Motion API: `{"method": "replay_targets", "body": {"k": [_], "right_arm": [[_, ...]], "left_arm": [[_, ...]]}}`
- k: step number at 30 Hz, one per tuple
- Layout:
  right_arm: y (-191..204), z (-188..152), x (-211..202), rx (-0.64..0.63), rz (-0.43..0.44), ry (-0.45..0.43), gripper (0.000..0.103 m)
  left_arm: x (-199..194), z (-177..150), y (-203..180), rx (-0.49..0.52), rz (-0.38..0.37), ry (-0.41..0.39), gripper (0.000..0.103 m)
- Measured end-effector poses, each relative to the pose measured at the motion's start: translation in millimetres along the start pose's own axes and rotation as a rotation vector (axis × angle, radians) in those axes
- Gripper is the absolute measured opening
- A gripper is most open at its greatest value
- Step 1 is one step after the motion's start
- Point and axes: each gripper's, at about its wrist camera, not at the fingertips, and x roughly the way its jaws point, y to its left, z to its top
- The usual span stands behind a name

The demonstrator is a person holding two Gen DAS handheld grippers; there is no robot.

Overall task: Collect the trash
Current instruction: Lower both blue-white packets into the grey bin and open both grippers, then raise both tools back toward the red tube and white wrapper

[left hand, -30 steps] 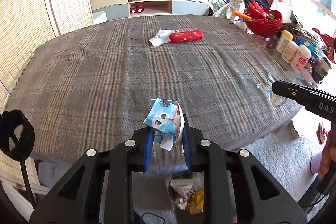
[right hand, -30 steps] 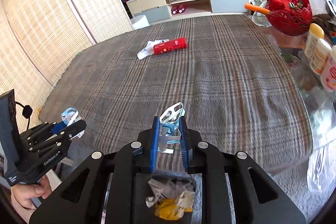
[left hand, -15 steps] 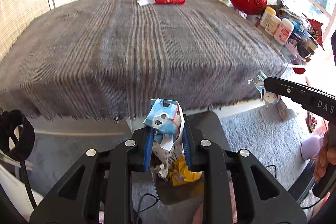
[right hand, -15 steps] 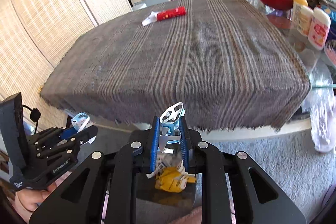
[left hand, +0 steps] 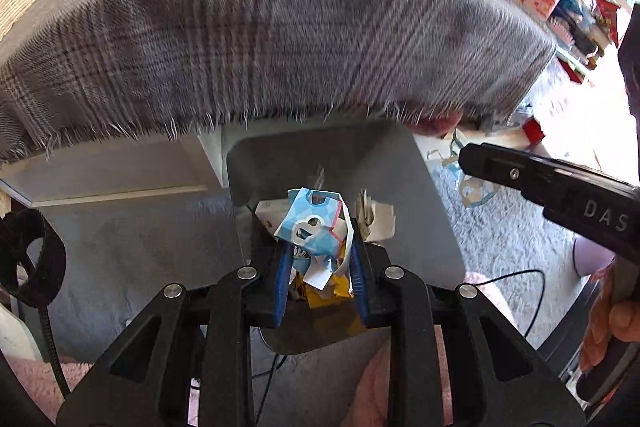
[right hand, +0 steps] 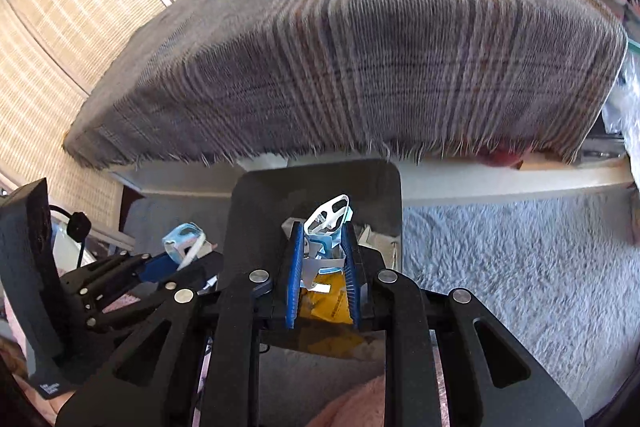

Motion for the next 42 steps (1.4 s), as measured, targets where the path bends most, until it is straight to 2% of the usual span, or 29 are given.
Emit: {"method": "replay_targets", "body": {"k": [10, 18, 21, 22, 24, 25, 26, 28, 33, 35, 42], "right_arm": [[-2, -14, 28, 0.022, -0.017, 0.040, 0.022], [2, -14, 37, 0.030, -0.007, 0.057, 0.023], [0, -13, 37, 0.038, -0.003, 0.053, 0.023], [0, -13, 37, 0.042, -0.006, 0.051, 0.026], [-1, -13, 36, 0.051, -0.010, 0.048, 0.040], [-2, -13, 36, 0.056, -0.013, 0.044, 0.054], [-3, -13, 35, 0.059, -0.016, 0.041, 0.060], [-5, -13, 34, 0.064, -0.021, 0.038, 0.062], [-9, -13, 30, 0.075, -0.048, 0.023, 0.082], [-10, -12, 28, 0.078, -0.061, 0.018, 0.093], [-12, -7, 16, 0.082, -0.051, 0.001, 0.096]], "left_arm": [[20, -12, 6, -0.005, -0.004, 0.044, 0.025], [29, -11, 7, -0.015, -0.021, 0.066, 0.026], [32, -9, 6, -0.015, -0.025, 0.070, 0.029], [33, -9, 6, -0.016, -0.026, 0.072, 0.033], [33, -10, 7, -0.019, -0.026, 0.074, 0.038], [32, -10, 6, -0.020, -0.025, 0.072, 0.041], [32, -10, 7, -0.021, -0.023, 0.069, 0.045], [31, -9, 8, -0.023, -0.015, 0.063, 0.052], [28, -9, 10, -0.029, 0.005, 0.058, 0.069], [27, -8, 10, -0.026, 0.013, 0.055, 0.082], [10, -2, 16, -0.033, 0.029, 0.022, 0.094]]}}
